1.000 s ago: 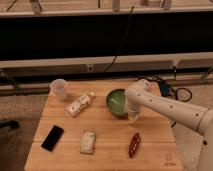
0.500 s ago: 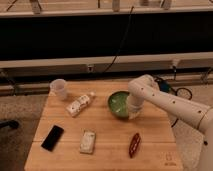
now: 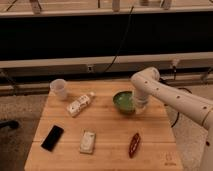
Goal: Drag the ceramic bowl in a circle
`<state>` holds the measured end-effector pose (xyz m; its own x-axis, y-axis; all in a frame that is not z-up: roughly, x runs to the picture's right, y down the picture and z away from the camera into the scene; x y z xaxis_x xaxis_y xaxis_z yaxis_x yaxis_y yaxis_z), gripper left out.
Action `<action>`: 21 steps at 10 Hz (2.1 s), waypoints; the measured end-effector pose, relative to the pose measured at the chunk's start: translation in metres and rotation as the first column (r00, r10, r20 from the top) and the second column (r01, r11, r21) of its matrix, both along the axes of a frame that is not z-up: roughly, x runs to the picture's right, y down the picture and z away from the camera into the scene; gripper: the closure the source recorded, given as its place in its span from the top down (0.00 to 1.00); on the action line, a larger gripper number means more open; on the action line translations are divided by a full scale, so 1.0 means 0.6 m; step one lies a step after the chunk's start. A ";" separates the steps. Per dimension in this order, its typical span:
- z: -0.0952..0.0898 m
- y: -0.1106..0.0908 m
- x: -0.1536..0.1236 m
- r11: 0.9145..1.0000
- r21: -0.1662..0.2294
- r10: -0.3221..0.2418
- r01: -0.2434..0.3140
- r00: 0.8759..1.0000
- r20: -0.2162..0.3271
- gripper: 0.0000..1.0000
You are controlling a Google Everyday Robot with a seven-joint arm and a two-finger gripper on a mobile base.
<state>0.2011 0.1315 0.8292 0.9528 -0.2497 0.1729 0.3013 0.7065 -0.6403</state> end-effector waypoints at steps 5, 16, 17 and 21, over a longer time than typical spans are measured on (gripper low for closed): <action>0.039 -0.022 -0.022 1.000 0.002 -0.031 0.031 1.000 0.001 0.00; -0.020 0.063 -0.186 0.987 -0.153 -0.007 0.054 0.957 0.289 0.00; -0.041 0.079 -0.179 0.983 -0.175 -0.003 0.055 0.958 0.287 0.00; -0.105 0.112 -0.103 0.969 -0.244 0.025 0.029 0.976 0.216 0.00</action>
